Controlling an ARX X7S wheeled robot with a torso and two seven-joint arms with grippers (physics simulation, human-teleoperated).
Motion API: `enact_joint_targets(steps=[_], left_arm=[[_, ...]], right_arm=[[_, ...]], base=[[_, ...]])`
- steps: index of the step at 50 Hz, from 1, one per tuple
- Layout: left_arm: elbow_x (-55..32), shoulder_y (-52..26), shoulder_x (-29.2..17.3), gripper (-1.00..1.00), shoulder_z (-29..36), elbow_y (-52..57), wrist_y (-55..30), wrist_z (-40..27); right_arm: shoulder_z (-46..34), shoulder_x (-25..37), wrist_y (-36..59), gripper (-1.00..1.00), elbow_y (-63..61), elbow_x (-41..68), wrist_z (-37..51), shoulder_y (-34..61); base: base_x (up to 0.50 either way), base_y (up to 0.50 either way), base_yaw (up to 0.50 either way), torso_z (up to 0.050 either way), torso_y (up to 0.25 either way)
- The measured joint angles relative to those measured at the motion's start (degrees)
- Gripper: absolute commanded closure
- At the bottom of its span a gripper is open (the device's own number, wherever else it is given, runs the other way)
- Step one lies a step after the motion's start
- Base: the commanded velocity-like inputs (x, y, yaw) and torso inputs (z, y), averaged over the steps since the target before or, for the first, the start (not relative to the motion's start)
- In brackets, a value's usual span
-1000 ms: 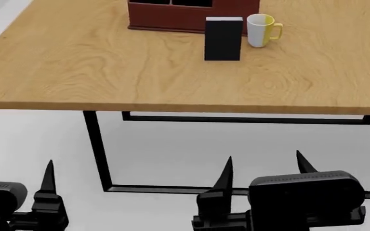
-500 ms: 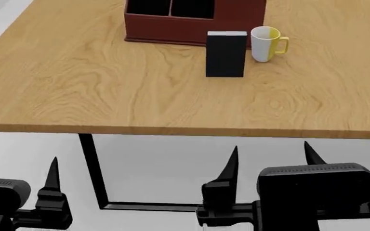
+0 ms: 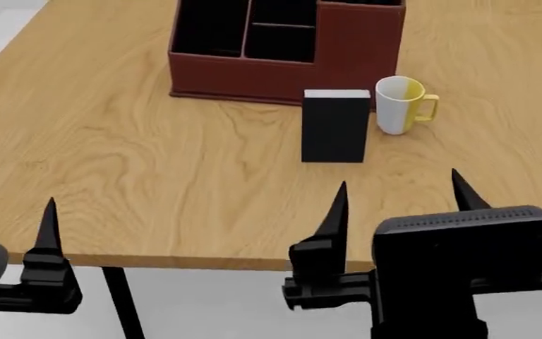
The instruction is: Pick up the book and place it in the front compartment of the caddy.
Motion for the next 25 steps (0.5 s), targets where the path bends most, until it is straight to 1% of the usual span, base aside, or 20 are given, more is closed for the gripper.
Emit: enact_joint_targets(steps=[25], left_arm=[[-1.71,-2.07,-0.74,-1.00,-1.21,5.65,-4.99,-1.11]], right_arm=[[-2.09,0.58,3.73,-1.00,-2.72,0.23,0.90,3.54]], base=[[0.50,0.00,0.00,0.000,0.002]])
